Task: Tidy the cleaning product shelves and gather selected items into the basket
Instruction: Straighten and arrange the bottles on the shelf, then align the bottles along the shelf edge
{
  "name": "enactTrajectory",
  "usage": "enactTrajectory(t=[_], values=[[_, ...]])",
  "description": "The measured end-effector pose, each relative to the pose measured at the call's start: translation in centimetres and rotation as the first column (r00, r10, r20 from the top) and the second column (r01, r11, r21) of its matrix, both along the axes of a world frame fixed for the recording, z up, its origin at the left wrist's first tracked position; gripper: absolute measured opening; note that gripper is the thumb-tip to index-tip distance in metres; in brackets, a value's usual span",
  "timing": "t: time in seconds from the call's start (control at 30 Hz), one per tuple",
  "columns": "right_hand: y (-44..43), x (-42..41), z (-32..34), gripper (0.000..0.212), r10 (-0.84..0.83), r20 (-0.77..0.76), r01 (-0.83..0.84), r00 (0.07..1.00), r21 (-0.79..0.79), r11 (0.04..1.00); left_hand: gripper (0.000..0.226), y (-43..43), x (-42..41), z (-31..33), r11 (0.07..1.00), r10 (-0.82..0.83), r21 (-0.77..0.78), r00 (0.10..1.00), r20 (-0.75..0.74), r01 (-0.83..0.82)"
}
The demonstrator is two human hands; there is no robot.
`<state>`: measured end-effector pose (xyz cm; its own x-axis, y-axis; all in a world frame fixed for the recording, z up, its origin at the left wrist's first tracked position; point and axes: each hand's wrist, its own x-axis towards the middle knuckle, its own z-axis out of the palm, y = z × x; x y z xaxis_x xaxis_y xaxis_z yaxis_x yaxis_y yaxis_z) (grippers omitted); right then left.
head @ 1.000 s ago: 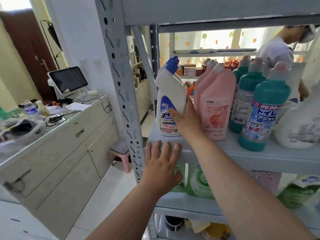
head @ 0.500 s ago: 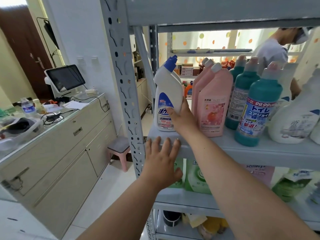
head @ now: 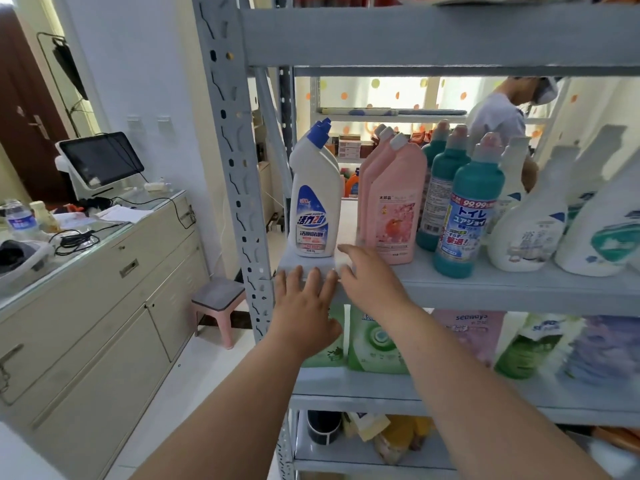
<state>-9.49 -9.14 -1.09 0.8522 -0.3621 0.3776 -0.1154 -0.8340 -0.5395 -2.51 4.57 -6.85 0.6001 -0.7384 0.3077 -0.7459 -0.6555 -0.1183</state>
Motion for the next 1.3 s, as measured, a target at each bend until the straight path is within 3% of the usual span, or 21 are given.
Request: enactTrajectory(t=[0.13,0.27,0.43,0.57,0.67,0.77,0.83,1.0,1.2,1.3], values=[[-1.4,-5.3,-1.2,0.039,-0.047,-0.099,0.028,0.994,-0.185,0.982,0.088,0.1,-0.2,0.5,1.000,0.009,0.015,1.000,-0.021,-0.008],[-4.1,-10.1,-1.9,0.045,-0.131,-0.141,0.084,0.981,-0.295,0.952,0.081,0.0,-0.7,0.9,0.996,0.004,-0.089,1.000,-0.004,-0.005],[-7.6,-13.1,-2.7,0.053,-0.207,-0.115,0.157,0.972,-0.345,0.925,0.067,-3.0,-2.2,3.3,0.967,0.163,-0.168,0.973,-0.161,-0.190],[-8.3,-12.9,-3.6,0.048,-0.203,-0.076,0.152,0.976,-0.429,0.890,0.079,-7.7,-3.5,5.8,0.868,0.002,-0.429,0.866,-0.500,-0.249],[-8.5,-12.5,-4.0,0.043,-0.187,-0.062,0.136,0.980,-0.476,0.869,0.093,-10.8,-2.5,7.0,0.752,-0.060,-0.551,0.795,-0.604,-0.362],[-9.3,-12.5,-4.2,0.043,-0.150,-0.063,0.100,0.987,-0.493,0.864,0.091,-12.8,-1.0,7.1,0.619,-0.175,-0.638,0.711,-0.681,-0.459],[-9.6,-12.7,-4.2,0.047,-0.132,-0.080,0.072,0.988,-0.515,0.854,0.077,-13.5,-0.5,6.5,0.549,-0.254,-0.677,0.674,-0.694,-0.491],[-10.0,-13.1,-4.2,0.055,-0.110,-0.038,0.073,0.993,-0.531,0.844,0.046,-14.3,-0.5,6.0,0.559,-0.238,-0.710,0.737,-0.632,-0.428],[-10.4,-13.2,-4.5,0.057,-0.079,0.018,0.078,0.997,-0.486,0.870,0.039,-12.0,-2.8,6.4,0.547,-0.334,-0.737,0.703,-0.627,-0.397],[-10.7,-13.3,-4.1,0.049,-0.029,-0.023,0.018,0.999,-0.373,0.928,0.046,-9.6,-6.0,6.7,0.545,-0.422,-0.756,0.660,-0.621,-0.362]])
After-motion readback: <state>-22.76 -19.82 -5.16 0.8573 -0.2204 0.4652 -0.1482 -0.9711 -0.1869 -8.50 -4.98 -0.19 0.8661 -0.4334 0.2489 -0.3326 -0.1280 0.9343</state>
